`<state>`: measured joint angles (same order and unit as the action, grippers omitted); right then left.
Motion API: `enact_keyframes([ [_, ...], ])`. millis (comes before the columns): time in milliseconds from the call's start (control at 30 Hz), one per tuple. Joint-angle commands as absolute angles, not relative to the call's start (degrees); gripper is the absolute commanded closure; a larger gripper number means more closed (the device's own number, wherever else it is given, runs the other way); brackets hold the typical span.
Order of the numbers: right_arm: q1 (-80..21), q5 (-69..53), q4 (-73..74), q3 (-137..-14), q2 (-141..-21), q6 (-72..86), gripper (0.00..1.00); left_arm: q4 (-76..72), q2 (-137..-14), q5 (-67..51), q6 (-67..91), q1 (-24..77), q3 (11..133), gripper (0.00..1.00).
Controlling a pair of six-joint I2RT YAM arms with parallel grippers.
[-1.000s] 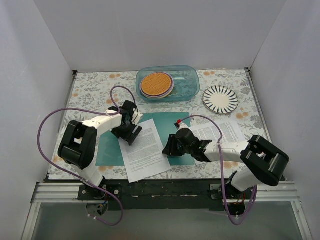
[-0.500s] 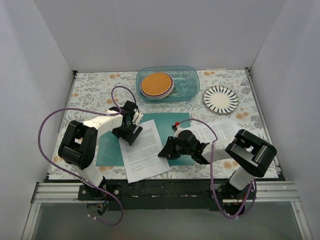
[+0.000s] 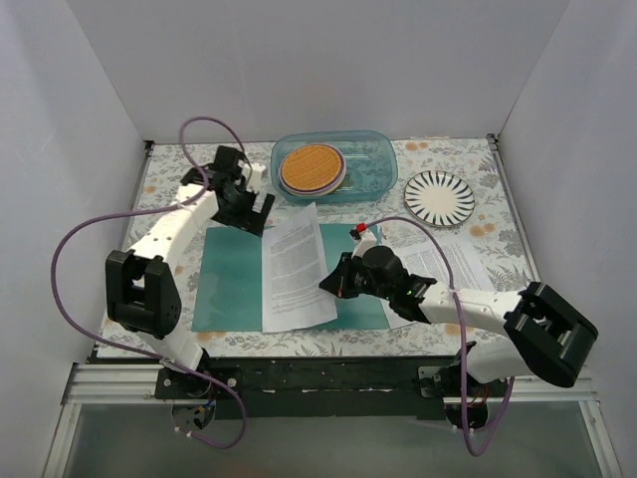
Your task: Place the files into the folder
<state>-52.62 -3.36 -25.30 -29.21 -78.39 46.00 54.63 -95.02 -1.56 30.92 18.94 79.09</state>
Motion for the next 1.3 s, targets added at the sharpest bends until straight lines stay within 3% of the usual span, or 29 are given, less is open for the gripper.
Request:
enact_keyframes([
  [0,-52.56,5.62,-18.29,-35.59,-72.96,39.03,0.99,58.89,-91.49,-4.49,27.17,8.28,81.92,0.02],
  [100,-52.65,7.82,-17.32,-37.00,-71.02,37.01,0.99,55.47,-92.11,-3.25,25.05,4.40,75.69,0.02],
  [167,-52.91,8.61,-16.44,-37.96,-70.84,35.87,0.99,52.31,-92.63,-1.24,24.17,3.61,70.51,0.15],
  [267,-53.35,8.17,-15.12,-39.55,-71.71,34.11,0.99,48.97,-94.13,1.13,24.08,3.25,66.36,0.24],
  [1267,-58.27,10.11,-16.35,-45.97,-78.40,32.78,0.99,41.57,-97.73,3.34,23.03,3.16,57.57,0.29],
])
